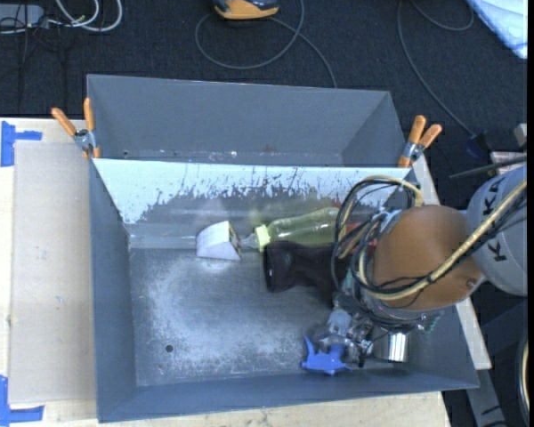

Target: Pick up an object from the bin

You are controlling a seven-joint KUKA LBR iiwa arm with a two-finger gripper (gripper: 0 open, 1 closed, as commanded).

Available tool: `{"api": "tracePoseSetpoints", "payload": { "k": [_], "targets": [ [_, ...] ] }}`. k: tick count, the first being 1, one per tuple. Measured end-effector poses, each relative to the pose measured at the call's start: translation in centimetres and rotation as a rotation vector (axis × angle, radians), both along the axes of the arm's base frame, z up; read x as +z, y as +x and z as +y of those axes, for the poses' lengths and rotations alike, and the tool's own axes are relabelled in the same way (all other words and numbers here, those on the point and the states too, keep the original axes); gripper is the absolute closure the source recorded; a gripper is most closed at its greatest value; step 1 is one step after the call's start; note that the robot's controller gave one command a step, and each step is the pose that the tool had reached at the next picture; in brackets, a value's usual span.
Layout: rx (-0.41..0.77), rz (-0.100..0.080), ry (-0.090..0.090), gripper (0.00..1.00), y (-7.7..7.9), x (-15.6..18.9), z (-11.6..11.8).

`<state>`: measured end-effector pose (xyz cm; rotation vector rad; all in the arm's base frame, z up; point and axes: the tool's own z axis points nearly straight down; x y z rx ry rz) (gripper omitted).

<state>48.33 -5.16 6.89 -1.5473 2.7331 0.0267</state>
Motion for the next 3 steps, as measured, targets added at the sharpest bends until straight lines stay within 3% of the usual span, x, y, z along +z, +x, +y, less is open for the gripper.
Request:
{"api": "tracePoseSetpoints", "payload": {
  "k": [3],
  "targets": [
    [0.001, 0.004, 0.001, 1.0, -0.09, 0.38, 0.07]
  ]
}}
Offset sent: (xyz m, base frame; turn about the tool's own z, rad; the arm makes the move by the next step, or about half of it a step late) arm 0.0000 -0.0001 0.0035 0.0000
